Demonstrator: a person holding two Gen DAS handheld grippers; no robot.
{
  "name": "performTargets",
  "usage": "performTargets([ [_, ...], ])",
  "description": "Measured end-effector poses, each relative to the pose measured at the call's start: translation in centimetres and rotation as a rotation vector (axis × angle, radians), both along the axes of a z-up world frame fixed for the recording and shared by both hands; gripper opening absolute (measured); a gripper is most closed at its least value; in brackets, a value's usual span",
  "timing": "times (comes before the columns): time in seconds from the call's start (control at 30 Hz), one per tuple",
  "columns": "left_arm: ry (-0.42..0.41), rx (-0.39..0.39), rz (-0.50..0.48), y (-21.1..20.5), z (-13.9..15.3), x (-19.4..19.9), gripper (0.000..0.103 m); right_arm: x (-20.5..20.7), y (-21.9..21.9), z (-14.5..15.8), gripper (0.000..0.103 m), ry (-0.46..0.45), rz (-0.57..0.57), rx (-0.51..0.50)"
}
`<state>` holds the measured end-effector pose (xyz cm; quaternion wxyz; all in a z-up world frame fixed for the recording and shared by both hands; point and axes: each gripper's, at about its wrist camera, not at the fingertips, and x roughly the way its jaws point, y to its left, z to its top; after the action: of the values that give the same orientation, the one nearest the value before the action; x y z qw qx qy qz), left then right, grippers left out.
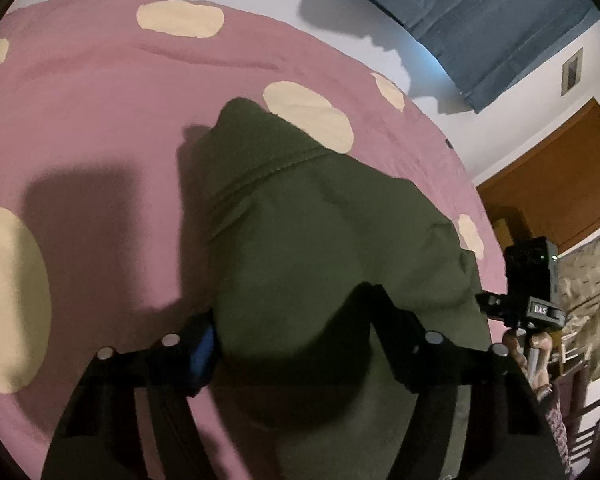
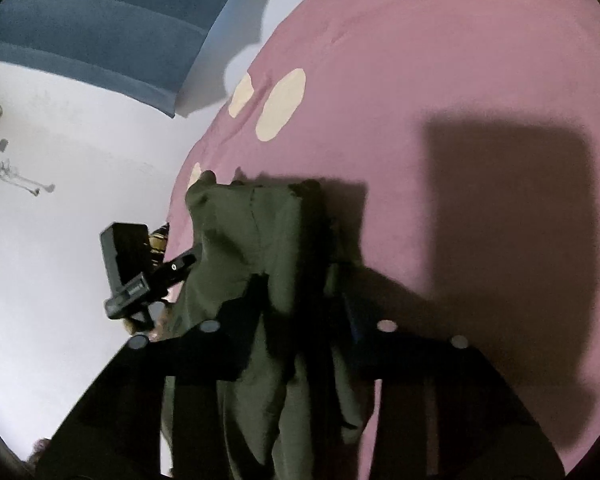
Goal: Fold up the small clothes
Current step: 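Fold the held bundle end over with the left gripper and release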
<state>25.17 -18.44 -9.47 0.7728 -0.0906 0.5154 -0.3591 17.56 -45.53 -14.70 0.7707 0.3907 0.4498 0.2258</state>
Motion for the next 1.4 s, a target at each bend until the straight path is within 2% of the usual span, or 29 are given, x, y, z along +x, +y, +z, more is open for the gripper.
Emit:
performTargets([
  [0.17, -0.037, 0.054, 0.012, -0.5, -0.1, -0.1, 0.060, -0.4, -0.2, -0.1, 0.025, -0.006, -0.027, 0.010],
  [0.37, -0.059, 0.061, 0.018, -0.6, -0.3, 0.0, 0.060, 0.2, 0.7, -0.6, 0.024, -0.007, -0.058, 0.051],
  [0.67, -0.059, 0.080, 0.032, -1.1, 0.0, 0.1, 0.061, 0.1, 0.8, -0.6, 0.025, 0.011, -0.089, 0.061],
  [0.73, -0.070, 0.081, 0.048, -1.0, 0.2, 0.0, 0.066, -0.1, 0.7, -0.6, 0.030, 0.010, -0.099, 0.075],
  [0.9, -0.086, 0.062, 0.036, 0.7, 1.8, -2.1, 0.082, -2.4, -0.1, 0.1, 0.066, 0.034, -0.128, 0.081],
  [1.1, -0.045, -0.015, 0.031, 4.5, 2.3, -7.0, 0.085, -8.1, -0.7, 1.2, 0.075, 0.021, -0.143, 0.055],
  [1.23, -0.007, -0.045, 0.061, 6.4, 1.2, -10.6, 0.086, -11.3, 0.0, 0.4, 0.075, 0.035, -0.136, 0.066],
  [1.4, 0.062, -0.116, 0.092, 7.5, 0.3, -12.6, 0.086, -13.4, 0.7, -0.1, 0.075, 0.018, -0.134, 0.104],
])
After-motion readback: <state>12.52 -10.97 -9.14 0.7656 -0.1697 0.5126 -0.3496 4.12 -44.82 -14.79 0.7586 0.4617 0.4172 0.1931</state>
